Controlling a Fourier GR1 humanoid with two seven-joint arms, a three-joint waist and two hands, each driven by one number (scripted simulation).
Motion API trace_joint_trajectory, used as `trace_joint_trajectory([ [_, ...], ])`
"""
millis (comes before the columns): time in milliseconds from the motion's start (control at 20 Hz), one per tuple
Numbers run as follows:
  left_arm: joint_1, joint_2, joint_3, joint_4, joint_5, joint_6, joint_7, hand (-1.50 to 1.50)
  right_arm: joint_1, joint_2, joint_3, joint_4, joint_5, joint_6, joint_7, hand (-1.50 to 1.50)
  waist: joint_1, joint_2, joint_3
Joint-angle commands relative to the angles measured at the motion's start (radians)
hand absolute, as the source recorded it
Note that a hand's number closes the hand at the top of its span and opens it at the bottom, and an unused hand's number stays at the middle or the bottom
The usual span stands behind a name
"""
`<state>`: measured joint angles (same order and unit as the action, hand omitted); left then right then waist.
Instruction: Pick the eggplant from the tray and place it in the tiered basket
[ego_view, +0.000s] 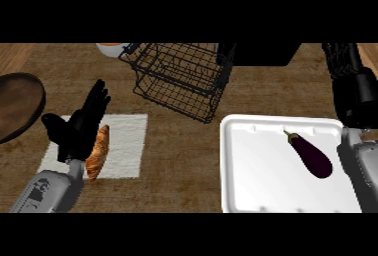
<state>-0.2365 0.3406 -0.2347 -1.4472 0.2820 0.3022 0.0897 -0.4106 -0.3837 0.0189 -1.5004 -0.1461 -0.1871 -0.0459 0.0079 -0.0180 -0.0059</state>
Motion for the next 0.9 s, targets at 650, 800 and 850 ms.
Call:
trace_joint_trajectory([
  [650,0.025,-0.01,-0.034,-0.008,0.084,-0.184,0.071,0.0,0.348,-0.184,-0.208,0.392,-0.024,0.477,-0.815,-1.5,-0.005,0.024,0.008],
  [800,-0.004,-0.009,-0.001,0.013,0.093,-0.173,0.092,0.0,0.444,-0.245,-0.155,0.318,0.107,0.447,-0.866,-1.5,-0.022,0.02,0.007],
  [850,0.056,-0.016,-0.018,-0.002,0.075,-0.174,0.051,0.0,0.492,-0.224,-0.131,0.185,0.131,0.37,-0.779,-1.5,-0.026,0.014,0.004],
])
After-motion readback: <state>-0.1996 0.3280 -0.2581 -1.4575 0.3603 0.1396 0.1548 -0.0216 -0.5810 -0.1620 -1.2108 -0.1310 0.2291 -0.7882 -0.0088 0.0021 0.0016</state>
